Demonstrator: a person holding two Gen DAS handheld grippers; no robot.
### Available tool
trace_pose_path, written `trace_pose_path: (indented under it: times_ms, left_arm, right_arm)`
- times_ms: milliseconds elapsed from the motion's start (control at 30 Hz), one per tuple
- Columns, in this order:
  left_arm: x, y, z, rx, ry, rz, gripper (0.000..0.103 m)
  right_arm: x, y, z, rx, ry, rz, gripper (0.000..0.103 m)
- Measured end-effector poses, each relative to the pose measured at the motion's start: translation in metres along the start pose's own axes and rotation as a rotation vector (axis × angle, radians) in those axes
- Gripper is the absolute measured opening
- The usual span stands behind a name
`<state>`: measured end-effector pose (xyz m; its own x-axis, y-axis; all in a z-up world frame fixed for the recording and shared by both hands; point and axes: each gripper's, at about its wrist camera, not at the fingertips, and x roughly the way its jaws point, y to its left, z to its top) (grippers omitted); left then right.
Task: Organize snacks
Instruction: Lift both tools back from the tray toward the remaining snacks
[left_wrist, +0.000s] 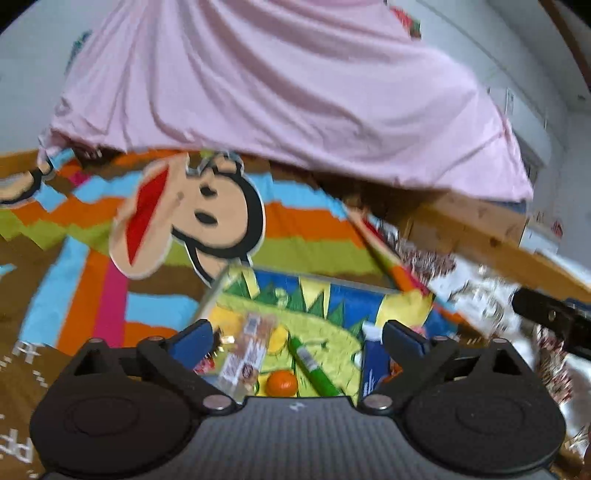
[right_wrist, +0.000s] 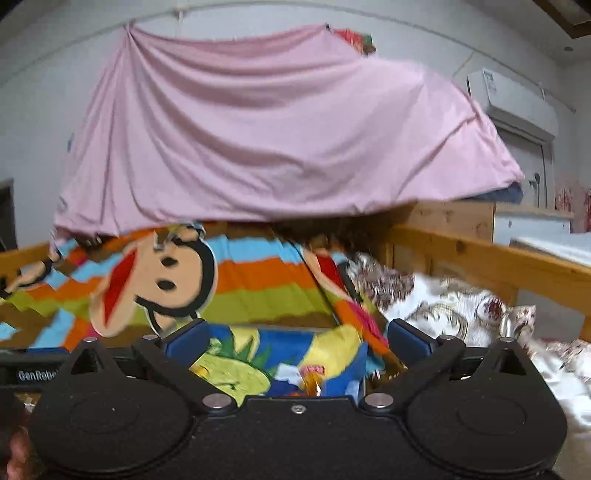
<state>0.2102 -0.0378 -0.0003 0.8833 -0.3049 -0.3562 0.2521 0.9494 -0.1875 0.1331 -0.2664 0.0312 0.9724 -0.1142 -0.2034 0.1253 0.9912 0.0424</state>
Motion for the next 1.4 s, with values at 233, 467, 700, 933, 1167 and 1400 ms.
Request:
trace_pose_path:
  times_ms: [233, 467, 700, 933, 1167, 1400]
  left_arm:
    - [-0.069, -0.008, -0.008, 0.041, -0.049, 0.056, 0.102]
    - [-0.130, -0.007, -0.030, 0.046, -0.134, 0.081, 0.102]
    - [-0.177, -0.008, -0.044, 0.047, -0.228, 0.077, 0.102]
    - [-0.203, -0.006, -0.056, 0.020, -0.181, 0.065, 0.103]
    - [-0.219, -0.006, -0.067, 0.009, -0.133, 0.045, 0.103]
    - [-0.231, -0.010, -0.074, 0.030, -0.098, 0.035, 0.103]
  right_arm:
    - [-0.059, 0.004, -0.003, 0.024, -0.035, -0.024, 0.102]
    - [-0.114, 0.001, -0.007, 0.037, -0.066, -0.015, 0.102]
    - [-0.162, 0.001, -0.015, 0.004, -0.082, 0.000, 0.102]
    - [-0.190, 0.006, -0.025, -0.024, -0.037, 0.029, 0.102]
    - [-0.208, 0.014, -0.033, -0.047, 0.008, 0.049, 0.102]
    - [-0.220, 0.015, -0.035, -0.046, 0.049, 0.041, 0.102]
